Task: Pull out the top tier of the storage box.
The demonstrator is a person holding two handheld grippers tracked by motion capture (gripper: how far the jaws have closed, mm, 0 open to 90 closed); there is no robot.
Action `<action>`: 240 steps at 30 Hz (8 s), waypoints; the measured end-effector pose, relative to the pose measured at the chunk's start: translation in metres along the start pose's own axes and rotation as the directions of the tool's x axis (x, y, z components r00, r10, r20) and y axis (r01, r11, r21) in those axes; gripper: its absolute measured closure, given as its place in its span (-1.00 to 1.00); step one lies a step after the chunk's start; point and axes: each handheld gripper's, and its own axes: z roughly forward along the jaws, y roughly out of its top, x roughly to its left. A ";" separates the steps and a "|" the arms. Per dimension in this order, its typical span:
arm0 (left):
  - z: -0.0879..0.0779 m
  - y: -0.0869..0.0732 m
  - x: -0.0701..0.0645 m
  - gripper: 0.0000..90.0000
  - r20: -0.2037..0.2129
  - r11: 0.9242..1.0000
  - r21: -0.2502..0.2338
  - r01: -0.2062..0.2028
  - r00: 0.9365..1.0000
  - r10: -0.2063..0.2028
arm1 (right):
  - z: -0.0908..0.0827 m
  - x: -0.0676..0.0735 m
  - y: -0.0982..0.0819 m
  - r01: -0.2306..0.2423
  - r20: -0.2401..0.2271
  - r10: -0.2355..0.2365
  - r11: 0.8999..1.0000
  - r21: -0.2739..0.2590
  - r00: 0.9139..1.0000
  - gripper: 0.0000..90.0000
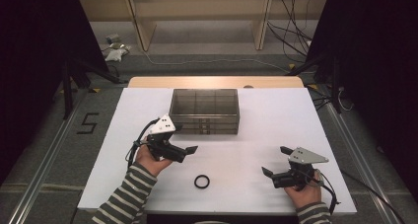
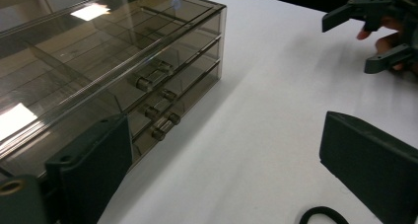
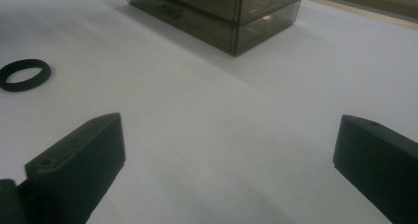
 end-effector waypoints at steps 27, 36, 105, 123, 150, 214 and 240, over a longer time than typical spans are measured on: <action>-0.006 0.005 -0.012 -0.50 0.013 0.962 -0.010 -0.274 0.962 0.274 | 0.000 0.001 0.000 0.009 -0.008 -0.009 1.000 -0.005 1.000 -0.99; -0.001 0.005 -0.025 -0.47 -0.109 0.927 0.043 -0.372 0.921 0.374 | 0.000 0.001 0.000 0.011 -0.008 -0.011 1.000 -0.003 1.000 -0.99; 0.072 -0.027 -0.073 -0.18 -0.464 0.539 0.491 -0.684 0.317 0.827 | -0.005 0.004 0.001 0.033 0.019 -0.032 0.999 -0.023 0.999 -0.99; 0.087 -0.034 -0.072 -0.02 -0.508 0.506 0.555 -0.660 0.212 0.835 | -0.005 0.004 0.001 0.034 0.013 -0.034 0.999 -0.017 0.999 -0.99; 0.108 -0.026 -0.060 0.47 -0.479 0.443 0.633 -0.634 0.128 0.868 | -0.002 0.005 0.001 0.039 0.015 -0.039 0.999 -0.001 0.999 -0.99; 0.104 -0.026 -0.072 0.62 -0.414 0.396 0.666 -0.632 0.128 0.901 | -0.001 0.006 0.001 0.045 0.015 -0.045 0.999 0.014 0.999 -0.99; 0.068 -0.004 -0.079 0.13 -0.424 0.540 0.478 -0.693 0.356 0.833 | 0.000 0.006 0.001 0.047 0.018 -0.048 0.999 0.021 0.999 -0.99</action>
